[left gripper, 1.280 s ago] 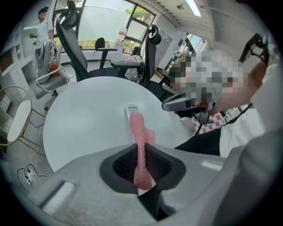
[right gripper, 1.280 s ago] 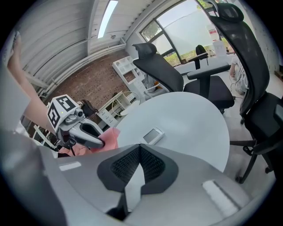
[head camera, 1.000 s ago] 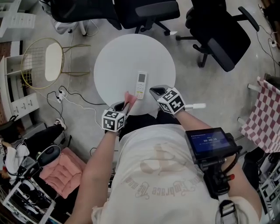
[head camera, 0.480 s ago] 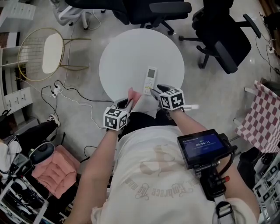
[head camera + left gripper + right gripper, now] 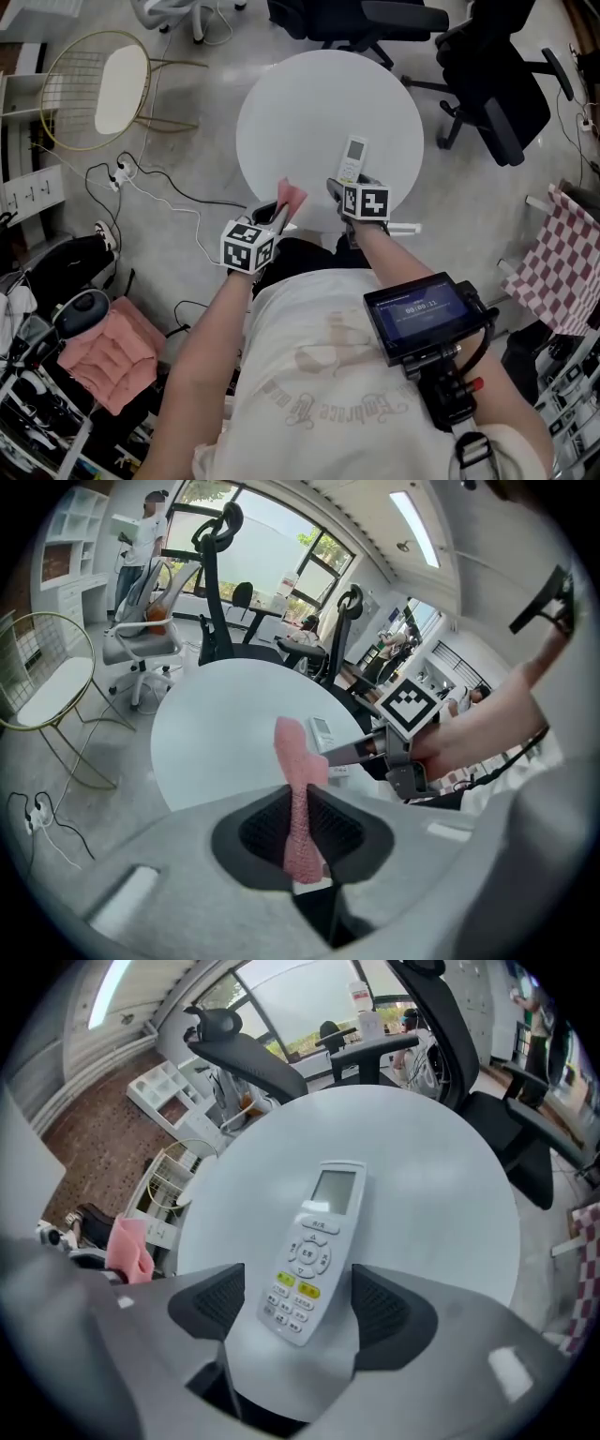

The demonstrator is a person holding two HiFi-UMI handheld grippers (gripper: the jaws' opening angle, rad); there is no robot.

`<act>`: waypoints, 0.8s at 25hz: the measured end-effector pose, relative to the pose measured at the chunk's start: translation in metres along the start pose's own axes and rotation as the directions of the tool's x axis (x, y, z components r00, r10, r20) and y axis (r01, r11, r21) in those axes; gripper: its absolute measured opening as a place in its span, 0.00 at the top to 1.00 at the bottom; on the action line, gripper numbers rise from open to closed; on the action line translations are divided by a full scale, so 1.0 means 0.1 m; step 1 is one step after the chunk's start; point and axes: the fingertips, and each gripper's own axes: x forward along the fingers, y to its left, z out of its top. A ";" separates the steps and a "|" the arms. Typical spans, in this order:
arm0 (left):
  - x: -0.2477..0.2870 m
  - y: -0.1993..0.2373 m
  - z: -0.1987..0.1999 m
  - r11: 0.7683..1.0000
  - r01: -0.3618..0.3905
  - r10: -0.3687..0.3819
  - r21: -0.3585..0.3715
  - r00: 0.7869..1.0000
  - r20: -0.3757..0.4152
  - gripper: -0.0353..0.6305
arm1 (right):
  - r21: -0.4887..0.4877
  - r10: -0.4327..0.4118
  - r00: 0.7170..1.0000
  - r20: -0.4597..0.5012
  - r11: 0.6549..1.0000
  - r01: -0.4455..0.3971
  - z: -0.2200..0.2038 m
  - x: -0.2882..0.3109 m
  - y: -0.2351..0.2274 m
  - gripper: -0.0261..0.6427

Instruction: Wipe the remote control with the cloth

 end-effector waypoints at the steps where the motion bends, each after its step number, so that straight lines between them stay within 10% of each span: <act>1: -0.02 -0.01 0.00 1.000 -0.001 0.001 -0.002 1.000 0.000 0.89 | -0.024 -0.036 0.999 -0.009 0.999 0.036 -0.01 -0.03 -0.05 0.43; 6: -0.02 0.03 0.02 1.000 0.004 -0.004 -0.008 1.000 -0.001 0.89 | -0.248 -0.155 0.988 -0.023 0.958 0.144 -0.03 -0.06 -0.12 0.54; 10: 0.00 0.02 0.05 1.000 0.016 -0.016 -0.002 1.000 0.000 0.89 | -0.499 -0.175 0.984 -0.039 0.856 0.132 -0.07 -0.06 -0.13 0.64; 15: 0.03 0.07 0.07 1.000 0.026 -0.026 0.000 1.000 -0.004 0.89 | -0.731 -0.199 0.980 -0.006 0.669 0.131 -0.01 -0.05 -0.05 0.65; 20: 0.11 -0.08 0.18 0.999 0.035 -0.034 0.009 0.999 -0.008 0.89 | -0.915 -0.206 0.975 0.083 0.372 0.157 0.10 -0.17 -0.05 0.65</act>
